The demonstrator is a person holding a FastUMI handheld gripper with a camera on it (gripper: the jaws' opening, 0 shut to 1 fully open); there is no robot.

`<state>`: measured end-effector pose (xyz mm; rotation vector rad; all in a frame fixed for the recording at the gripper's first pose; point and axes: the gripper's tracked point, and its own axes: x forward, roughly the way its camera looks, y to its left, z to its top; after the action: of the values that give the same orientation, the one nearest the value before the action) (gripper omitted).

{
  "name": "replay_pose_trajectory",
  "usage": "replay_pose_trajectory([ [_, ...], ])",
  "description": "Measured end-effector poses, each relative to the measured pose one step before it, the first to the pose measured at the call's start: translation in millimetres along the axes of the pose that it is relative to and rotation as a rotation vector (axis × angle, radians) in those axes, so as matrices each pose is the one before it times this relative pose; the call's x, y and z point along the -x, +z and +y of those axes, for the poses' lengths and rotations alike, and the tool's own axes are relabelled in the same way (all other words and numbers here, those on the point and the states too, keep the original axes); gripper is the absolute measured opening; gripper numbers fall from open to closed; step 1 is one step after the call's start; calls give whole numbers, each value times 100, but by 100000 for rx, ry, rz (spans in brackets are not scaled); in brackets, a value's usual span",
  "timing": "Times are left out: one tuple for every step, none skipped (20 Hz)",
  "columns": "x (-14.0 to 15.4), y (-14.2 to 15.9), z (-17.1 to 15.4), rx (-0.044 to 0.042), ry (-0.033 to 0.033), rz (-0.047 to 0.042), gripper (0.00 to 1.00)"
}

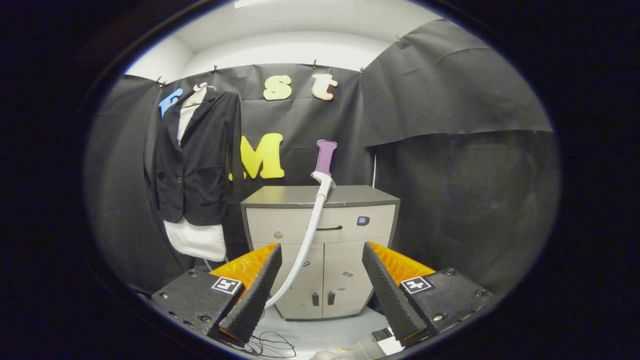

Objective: Iron the clothes twice with a garment steamer, once on the left side and once on the right side.

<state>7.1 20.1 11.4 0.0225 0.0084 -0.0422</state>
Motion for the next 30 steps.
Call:
replay_pose_trajectory([
  [-219,376,-198,38,-143,-168,100],
  [-348,235,-169,-50,-187,-208,100],
  [-392,416,-193,-214,-72,-85,100],
  [-603,296,-351,-263,-353,81,100],
  [-701,620,-343,-120,-449,-198,100],
  [-750,484,-392,76,-582,-353,100],
  [-927,632,-471,46,-428,-374,100],
  [-980,577,-330,-178,-15,-474,100],
  [-1206,775,-401,-488,-33,-294,100],
  [-1204,498,-336,-328,41,143,100],
  [-1422,681,-344,-405,300,-98,100],
  [-1582,631,-431,-456,102,95,100],
  [-1562,767,-283,-319,552,148,100],
  [-1762,645,-234,-277,506,365,100],
  [-1799,679,-249,-107,383,426,100],
  [-1797,531,-236,-100,580,716,100],
  [-1812,448,-85,117,1027,1368,100],
  [-1739,308,-30,298,1194,1360,100],
  [-1726,384,-50,253,1196,1404,100],
  [-1711,317,160,301,1425,1276,100],
  [-1711,311,33,151,1474,1380,100],
  [-1725,229,-85,94,1568,1418,100],
  [-1603,146,-51,-37,1507,1392,100],
  [-1624,199,170,-118,1626,1071,100],
  [-1567,127,232,41,1854,1400,100],
  [-1463,-35,228,254,1339,1644,100],
  [-1614,155,199,364,1760,1892,100],
  [-933,-265,-39,133,715,1191,100],
  [-1456,-85,-111,20,515,1864,100],
  [-1041,-366,226,-51,1436,1293,100],
])
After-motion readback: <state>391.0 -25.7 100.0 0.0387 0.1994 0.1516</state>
